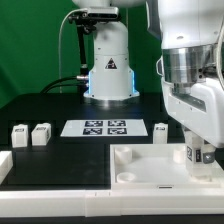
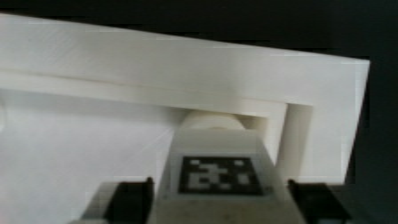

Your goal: Assemble one leg

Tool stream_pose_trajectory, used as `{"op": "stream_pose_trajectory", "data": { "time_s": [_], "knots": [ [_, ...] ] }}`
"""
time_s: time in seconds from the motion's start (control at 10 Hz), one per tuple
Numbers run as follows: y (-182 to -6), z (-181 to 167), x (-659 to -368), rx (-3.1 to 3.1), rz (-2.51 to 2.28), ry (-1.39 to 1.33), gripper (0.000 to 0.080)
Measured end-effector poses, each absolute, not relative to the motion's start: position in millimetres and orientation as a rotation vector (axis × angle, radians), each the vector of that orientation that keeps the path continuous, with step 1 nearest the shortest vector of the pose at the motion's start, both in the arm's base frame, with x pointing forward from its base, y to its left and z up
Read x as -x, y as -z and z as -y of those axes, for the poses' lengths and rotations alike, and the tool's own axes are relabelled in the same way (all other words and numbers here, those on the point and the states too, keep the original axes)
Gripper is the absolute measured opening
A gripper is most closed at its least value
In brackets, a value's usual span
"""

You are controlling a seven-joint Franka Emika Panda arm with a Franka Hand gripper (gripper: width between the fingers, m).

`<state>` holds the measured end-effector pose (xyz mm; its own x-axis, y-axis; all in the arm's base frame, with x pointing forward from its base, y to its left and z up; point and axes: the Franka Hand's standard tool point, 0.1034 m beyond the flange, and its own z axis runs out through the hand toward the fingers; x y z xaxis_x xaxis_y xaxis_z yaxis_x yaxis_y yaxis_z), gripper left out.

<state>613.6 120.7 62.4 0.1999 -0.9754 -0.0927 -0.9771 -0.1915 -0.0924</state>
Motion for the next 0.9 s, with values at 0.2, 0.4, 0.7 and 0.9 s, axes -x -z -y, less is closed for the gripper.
{"op": "stream_pose_trajectory", "data": {
  "time_s": [0.2,0.4,0.7,0.9],
  "knots": [
    [-62.9,-122.2,-613.5,2.426,-1.783,-0.009,0.0606],
    [-62.9,-122.7,-613.3,2.603,-1.515,0.013,0.0646],
    [-62.7,-123.3,-612.9,2.872,-0.952,0.044,0.0649],
    [-63.1,-124.1,-613.4,2.995,-0.557,0.063,0.0649]
  ]
}}
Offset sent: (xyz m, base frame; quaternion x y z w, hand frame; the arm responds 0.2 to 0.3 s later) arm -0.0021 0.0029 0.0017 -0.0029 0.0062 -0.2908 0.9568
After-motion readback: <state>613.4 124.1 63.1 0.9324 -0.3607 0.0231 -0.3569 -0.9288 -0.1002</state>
